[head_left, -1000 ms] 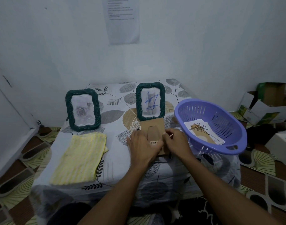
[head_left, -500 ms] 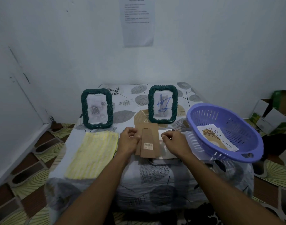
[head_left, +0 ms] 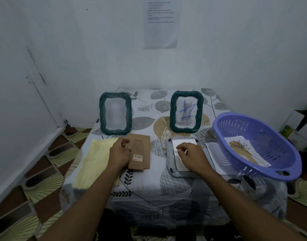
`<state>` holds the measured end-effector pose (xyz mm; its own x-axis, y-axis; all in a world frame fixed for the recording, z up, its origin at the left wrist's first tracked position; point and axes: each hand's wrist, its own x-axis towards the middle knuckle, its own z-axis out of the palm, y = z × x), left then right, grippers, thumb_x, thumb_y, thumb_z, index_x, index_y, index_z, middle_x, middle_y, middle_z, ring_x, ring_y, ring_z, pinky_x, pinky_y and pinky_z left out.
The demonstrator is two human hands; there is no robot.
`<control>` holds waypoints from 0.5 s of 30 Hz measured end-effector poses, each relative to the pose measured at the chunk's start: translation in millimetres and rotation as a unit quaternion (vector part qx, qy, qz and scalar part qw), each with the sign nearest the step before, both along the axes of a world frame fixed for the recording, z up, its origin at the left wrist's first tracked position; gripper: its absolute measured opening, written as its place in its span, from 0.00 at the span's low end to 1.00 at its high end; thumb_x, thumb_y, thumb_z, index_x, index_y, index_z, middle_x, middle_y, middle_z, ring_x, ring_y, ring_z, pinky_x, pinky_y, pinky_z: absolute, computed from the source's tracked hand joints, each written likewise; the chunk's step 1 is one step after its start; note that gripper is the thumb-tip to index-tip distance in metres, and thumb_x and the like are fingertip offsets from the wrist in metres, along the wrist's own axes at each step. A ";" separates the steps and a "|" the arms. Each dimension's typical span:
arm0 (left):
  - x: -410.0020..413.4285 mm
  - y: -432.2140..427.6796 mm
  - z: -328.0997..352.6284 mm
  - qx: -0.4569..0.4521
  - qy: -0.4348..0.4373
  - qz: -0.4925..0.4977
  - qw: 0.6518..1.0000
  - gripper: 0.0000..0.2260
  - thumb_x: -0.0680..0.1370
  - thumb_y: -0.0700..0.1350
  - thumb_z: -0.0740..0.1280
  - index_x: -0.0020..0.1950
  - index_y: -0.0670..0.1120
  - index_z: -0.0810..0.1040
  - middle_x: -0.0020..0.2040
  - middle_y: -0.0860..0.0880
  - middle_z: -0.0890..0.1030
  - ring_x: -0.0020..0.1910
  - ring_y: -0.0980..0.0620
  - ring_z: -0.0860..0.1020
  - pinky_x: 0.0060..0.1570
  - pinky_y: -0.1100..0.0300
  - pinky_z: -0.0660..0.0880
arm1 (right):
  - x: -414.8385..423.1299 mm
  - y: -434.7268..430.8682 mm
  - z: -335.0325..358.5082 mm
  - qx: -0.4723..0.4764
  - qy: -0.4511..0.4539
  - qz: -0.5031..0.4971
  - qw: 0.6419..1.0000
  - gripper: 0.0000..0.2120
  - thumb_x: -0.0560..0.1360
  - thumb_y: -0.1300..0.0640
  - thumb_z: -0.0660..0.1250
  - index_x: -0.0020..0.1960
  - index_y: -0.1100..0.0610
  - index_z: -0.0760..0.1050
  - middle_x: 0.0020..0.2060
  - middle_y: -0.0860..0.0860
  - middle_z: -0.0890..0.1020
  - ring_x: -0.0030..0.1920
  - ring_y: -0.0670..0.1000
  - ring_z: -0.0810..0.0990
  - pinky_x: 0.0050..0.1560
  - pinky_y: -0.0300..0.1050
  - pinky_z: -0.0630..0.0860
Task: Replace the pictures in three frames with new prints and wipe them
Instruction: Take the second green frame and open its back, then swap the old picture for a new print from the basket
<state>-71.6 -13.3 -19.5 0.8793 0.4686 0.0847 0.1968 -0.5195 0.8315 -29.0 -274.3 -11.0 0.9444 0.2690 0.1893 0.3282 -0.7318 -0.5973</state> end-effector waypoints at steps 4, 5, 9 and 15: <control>-3.2 -3.5 -2.3 0.099 -0.006 -0.031 0.995 0.13 0.79 0.39 0.61 0.62 0.41 0.76 0.60 0.41 0.79 0.57 0.45 0.76 0.53 0.58 0.72 | -0.9 0.1 -1.6 -0.019 -0.014 -0.004 1.000 0.11 0.78 0.56 0.64 0.58 0.56 0.80 0.50 0.52 0.83 0.48 0.49 0.76 0.49 0.40 0.70; -2.8 -6.8 -3.5 0.135 -0.009 -0.039 0.990 0.13 0.79 0.39 0.61 0.62 0.40 0.77 0.61 0.40 0.78 0.59 0.43 0.75 0.56 0.56 0.71 | -1.1 -0.7 -2.2 -0.028 -0.019 -0.005 0.999 0.11 0.78 0.56 0.64 0.58 0.56 0.80 0.50 0.52 0.83 0.51 0.50 0.76 0.51 0.42 0.71; 0.8 -11.9 -8.9 0.236 -0.021 -0.076 0.969 0.10 0.78 0.40 0.62 0.53 0.40 0.82 0.59 0.38 0.77 0.59 0.38 0.73 0.57 0.50 0.71 | -2.0 -8.3 -1.7 -0.057 -0.035 -0.009 0.998 0.11 0.77 0.55 0.63 0.57 0.54 0.80 0.50 0.52 0.82 0.57 0.55 0.73 0.58 0.50 0.72; 6.0 -30.6 -4.3 0.314 -0.025 -0.162 0.935 0.13 0.76 0.50 0.62 0.48 0.42 0.80 0.48 0.45 0.80 0.51 0.43 0.77 0.49 0.51 0.75 | -1.9 -20.7 -1.4 -0.102 -0.043 -0.040 0.993 0.12 0.77 0.54 0.62 0.58 0.51 0.79 0.58 0.50 0.78 0.63 0.55 0.70 0.59 0.52 0.66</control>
